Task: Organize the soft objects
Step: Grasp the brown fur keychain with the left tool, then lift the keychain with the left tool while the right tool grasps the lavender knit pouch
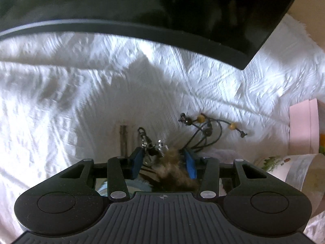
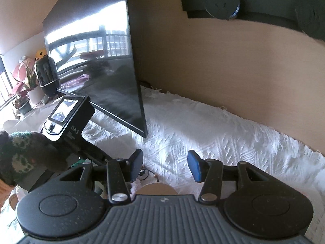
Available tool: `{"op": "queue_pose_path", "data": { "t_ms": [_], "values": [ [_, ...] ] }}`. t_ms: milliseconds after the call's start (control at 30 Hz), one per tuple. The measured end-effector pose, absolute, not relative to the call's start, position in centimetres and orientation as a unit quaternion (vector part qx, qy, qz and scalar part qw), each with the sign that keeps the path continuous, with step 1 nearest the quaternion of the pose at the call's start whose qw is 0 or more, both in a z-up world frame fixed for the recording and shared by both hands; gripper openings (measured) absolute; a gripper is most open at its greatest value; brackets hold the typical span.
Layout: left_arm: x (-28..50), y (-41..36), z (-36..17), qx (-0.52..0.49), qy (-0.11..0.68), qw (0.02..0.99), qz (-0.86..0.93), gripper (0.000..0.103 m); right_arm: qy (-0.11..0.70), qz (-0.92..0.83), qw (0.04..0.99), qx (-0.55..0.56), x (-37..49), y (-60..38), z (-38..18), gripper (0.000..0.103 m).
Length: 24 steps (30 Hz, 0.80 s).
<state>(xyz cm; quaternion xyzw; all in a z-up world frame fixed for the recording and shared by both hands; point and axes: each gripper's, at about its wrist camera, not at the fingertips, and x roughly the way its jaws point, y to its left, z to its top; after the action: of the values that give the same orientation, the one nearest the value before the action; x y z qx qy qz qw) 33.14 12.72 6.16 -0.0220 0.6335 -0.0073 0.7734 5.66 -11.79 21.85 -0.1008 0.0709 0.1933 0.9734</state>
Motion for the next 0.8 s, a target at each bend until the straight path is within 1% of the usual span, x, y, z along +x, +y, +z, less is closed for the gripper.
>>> {"op": "queue_pose_path", "data": {
  "t_ms": [67, 100, 133, 267, 333, 433, 600, 700, 800],
  "values": [
    [33.3, 12.6, 5.6, -0.023, 0.635, 0.772, -0.008, 0.044, 0.075, 0.193, 0.974, -0.096, 6.3, -12.3, 21.7, 0.049],
    [33.3, 12.5, 5.6, -0.017, 0.630, 0.777, -0.008, 0.036, 0.078, 0.191, 0.974, -0.095, 6.7, -12.5, 21.7, 0.049],
    [33.2, 12.4, 5.6, -0.010, 0.624, 0.781, -0.008, 0.020, 0.078, 0.190, 0.974, -0.094, 6.9, -12.6, 21.7, 0.048],
    [32.3, 12.6, 6.8, -0.037, 0.590, 0.805, -0.045, 0.018, 0.078, 0.183, 0.976, -0.090, 7.3, -13.0, 21.8, 0.048],
    [31.2, 12.7, 8.0, -0.031, 0.562, 0.824, -0.059, 0.017, 0.077, 0.184, 0.976, -0.089, 7.2, -13.0, 21.9, 0.049],
    [29.1, 12.9, 10.4, -0.020, 0.509, 0.856, -0.081, 0.017, 0.075, 0.182, 0.976, -0.091, 7.0, -12.8, 22.0, 0.048],
    [25.1, 14.8, 15.1, -0.031, 0.427, 0.896, -0.114, 0.017, 0.081, 0.190, 0.974, -0.094, 6.9, -11.7, 22.1, 0.049],
    [23.7, 15.0, 17.3, -0.041, 0.393, 0.910, -0.125, 0.017, 0.090, 0.200, 0.971, -0.099, 7.0, -10.4, 22.0, 0.049],
    [22.5, 15.8, 18.2, -0.036, 0.367, 0.920, -0.135, 0.017, 0.099, 0.203, 0.967, -0.116, 7.1, -8.6, 21.6, 0.049]
  ]
}}
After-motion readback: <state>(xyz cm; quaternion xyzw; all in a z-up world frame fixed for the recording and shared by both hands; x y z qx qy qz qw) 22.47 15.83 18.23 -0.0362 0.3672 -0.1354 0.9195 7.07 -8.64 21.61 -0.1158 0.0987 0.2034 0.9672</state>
